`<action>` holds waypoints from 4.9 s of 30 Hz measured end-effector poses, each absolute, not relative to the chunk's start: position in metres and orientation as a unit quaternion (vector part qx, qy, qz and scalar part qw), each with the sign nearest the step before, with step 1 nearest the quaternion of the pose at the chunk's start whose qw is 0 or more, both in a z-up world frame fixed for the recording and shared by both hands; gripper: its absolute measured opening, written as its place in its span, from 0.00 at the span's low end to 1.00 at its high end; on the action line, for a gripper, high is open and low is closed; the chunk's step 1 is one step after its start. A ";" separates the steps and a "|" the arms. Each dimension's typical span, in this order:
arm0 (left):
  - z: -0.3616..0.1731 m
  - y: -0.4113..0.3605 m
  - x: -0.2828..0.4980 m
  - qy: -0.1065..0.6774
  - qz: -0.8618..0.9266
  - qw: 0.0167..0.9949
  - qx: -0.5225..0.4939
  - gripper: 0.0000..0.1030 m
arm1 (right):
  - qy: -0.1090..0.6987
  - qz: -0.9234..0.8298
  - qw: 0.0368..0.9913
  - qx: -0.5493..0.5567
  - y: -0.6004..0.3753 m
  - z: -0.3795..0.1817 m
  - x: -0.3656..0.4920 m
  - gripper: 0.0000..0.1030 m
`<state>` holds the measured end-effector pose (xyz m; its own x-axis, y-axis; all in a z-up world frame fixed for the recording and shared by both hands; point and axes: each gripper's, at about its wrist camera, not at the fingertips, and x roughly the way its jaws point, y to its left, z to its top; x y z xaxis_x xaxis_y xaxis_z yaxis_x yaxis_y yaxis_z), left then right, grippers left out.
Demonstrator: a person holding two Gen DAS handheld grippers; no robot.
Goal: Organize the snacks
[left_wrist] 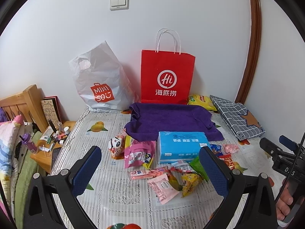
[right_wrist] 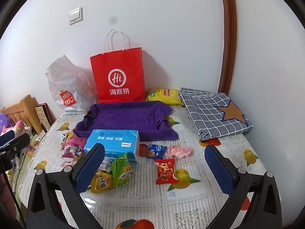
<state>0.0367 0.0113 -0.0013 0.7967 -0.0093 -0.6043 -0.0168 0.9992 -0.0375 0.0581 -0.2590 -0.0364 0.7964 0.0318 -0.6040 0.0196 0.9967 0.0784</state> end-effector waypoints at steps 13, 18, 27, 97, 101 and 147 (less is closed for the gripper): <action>-0.047 0.035 0.096 0.366 0.014 0.930 -0.029 1.00 | 0.389 -0.018 0.919 0.057 -0.290 -0.103 0.114 0.99; -0.064 0.038 0.118 0.390 0.013 0.920 -0.027 0.99 | 0.420 -0.027 0.905 0.063 -0.304 -0.137 0.138 0.92; -0.078 0.051 0.147 0.407 0.006 0.911 -0.057 0.99 | 0.449 -0.033 0.891 0.056 -0.315 -0.170 0.178 0.81; -0.136 0.052 0.184 0.483 -0.040 0.873 -0.050 0.43 | 0.393 0.038 0.919 0.010 -0.258 -0.131 0.169 0.31; -0.127 0.056 0.173 0.473 -0.036 0.879 -0.055 0.40 | 0.384 0.044 0.922 0.005 -0.253 -0.122 0.157 0.31; -0.008 0.004 0.236 0.402 -0.087 0.911 -0.020 0.40 | 0.325 0.089 0.942 -0.009 -0.205 -0.031 0.256 0.31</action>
<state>0.2356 0.0040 -0.0085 0.6612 -0.1741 -0.7297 0.1418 0.9842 -0.1063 0.2558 -0.2051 -0.0308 0.7732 0.1617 -0.6131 -0.1729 0.9841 0.0415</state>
